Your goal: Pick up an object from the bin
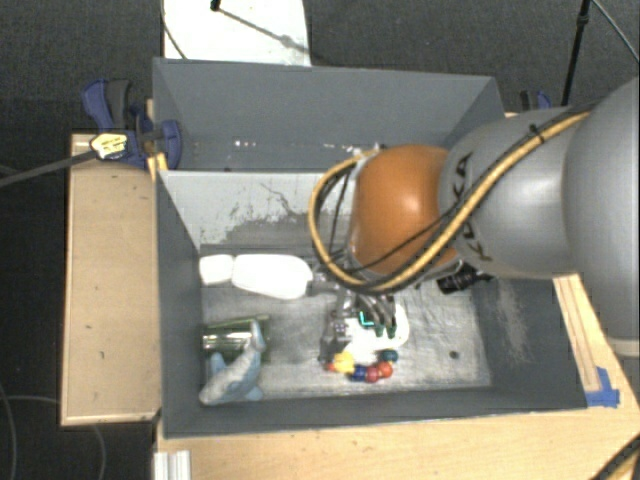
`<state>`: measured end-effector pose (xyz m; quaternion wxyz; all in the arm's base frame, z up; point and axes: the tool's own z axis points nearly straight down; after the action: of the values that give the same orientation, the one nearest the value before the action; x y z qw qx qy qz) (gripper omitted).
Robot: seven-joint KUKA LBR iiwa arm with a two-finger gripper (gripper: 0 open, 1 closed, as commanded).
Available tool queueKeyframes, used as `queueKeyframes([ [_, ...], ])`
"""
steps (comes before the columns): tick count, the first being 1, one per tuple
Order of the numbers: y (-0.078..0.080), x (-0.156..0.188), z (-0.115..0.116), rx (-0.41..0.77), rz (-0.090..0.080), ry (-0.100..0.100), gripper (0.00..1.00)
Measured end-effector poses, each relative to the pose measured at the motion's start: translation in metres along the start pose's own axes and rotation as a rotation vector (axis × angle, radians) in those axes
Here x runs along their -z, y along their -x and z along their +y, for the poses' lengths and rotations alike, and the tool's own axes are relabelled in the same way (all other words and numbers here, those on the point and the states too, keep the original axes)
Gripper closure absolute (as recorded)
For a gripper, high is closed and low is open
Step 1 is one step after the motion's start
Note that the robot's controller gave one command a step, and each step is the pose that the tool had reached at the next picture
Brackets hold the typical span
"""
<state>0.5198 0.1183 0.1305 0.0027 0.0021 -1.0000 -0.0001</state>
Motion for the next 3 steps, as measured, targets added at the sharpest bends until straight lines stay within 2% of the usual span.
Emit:
queueKeyframes([
  [1, 0.002, 0.004, 0.000, -0.003, -0.007, 0.001, 0.00],
  [2, 0.035, -0.023, 0.016, 0.046, -0.015, 0.001, 0.00],
  [3, 0.039, -0.052, -0.008, 0.327, -0.022, 0.005, 1.00],
])
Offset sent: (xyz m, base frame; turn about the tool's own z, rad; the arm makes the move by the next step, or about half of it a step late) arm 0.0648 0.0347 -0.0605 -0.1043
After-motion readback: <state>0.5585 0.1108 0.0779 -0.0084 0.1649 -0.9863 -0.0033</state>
